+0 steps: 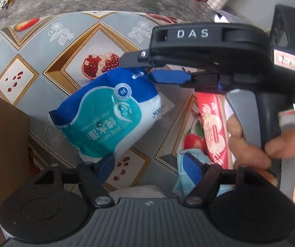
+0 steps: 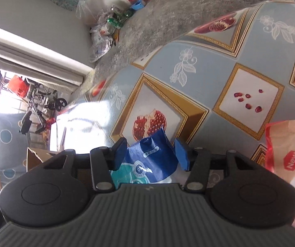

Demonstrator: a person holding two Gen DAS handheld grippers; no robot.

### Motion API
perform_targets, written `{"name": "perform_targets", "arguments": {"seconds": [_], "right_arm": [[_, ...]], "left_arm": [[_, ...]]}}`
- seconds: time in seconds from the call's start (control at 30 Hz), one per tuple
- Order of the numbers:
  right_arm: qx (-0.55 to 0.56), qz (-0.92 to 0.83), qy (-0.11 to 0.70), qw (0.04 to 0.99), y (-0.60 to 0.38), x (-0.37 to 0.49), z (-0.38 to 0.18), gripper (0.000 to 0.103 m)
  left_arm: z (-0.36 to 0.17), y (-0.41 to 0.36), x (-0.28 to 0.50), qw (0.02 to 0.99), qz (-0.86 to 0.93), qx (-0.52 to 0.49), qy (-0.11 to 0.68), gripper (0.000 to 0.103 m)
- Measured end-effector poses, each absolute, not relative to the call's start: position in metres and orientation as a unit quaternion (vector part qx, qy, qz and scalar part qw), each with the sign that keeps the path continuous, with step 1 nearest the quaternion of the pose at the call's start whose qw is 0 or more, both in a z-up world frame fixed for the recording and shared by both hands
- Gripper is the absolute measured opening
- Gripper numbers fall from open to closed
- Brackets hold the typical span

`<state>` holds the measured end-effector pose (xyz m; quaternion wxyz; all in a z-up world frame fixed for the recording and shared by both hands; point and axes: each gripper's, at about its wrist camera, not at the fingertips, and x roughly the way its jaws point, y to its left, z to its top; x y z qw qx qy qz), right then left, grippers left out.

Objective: Organize soft objects

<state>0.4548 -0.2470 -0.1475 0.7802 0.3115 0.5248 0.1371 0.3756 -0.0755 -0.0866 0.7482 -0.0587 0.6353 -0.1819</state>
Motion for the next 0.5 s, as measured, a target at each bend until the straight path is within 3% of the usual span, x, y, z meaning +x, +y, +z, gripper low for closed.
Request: {"name": "perform_targets", "arguments": {"seconds": [0.17,0.23,0.5], "right_arm": [[0.32,0.136,0.501,0.793,-0.272,0.435,-0.121,0.056],[0.328,0.136,0.505,0.787,-0.278,0.424,-0.118,0.062],[0.394,0.124,0.541,0.733,-0.294,0.395,-0.149,0.065]], "left_arm": [[-0.062,-0.059,0.375,0.794,-0.149,-0.037,0.588,0.074],[-0.059,-0.052,0.381,0.807,-0.13,-0.04,0.575,0.074],[-0.084,-0.049,0.417,0.824,-0.067,-0.032,0.562,0.068]]}}
